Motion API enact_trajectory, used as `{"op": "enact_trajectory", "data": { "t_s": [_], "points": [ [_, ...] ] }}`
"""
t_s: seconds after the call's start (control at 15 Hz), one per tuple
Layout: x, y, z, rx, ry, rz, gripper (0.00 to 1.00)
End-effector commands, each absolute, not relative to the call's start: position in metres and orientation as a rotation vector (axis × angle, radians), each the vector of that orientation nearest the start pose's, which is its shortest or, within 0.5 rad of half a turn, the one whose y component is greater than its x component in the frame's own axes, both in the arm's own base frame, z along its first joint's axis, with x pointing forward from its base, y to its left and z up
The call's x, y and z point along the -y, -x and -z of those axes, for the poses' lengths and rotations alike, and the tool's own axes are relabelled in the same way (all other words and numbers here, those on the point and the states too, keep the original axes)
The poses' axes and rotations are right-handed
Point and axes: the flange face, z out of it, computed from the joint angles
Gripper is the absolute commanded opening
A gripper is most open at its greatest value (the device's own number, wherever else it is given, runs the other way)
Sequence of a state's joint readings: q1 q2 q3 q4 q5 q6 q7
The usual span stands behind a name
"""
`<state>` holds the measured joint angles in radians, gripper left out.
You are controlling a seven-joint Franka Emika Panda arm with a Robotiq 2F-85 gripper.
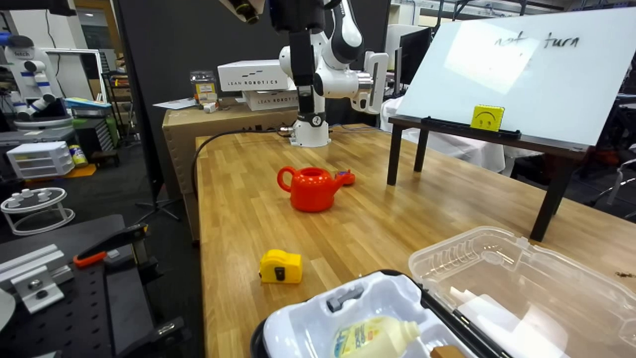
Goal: Move the measuring tape slightly to the left
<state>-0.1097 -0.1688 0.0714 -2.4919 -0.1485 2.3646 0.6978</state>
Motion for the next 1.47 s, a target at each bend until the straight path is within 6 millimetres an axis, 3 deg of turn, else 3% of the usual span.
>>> {"op": "enact_trajectory", "data": {
  "t_s": [0.0,0.47,0.93,1.4],
  "points": [
    [0.027,-0.456,-0.349,-1.051,3.068,0.109,1.00],
    [0.026,-0.457,-0.347,-1.051,3.069,0.100,1.00],
    [0.005,-0.463,-0.345,-0.980,3.066,0.074,1.00],
    [0.037,-0.464,-0.326,-1.107,3.015,0.042,1.00]
  ]
}}
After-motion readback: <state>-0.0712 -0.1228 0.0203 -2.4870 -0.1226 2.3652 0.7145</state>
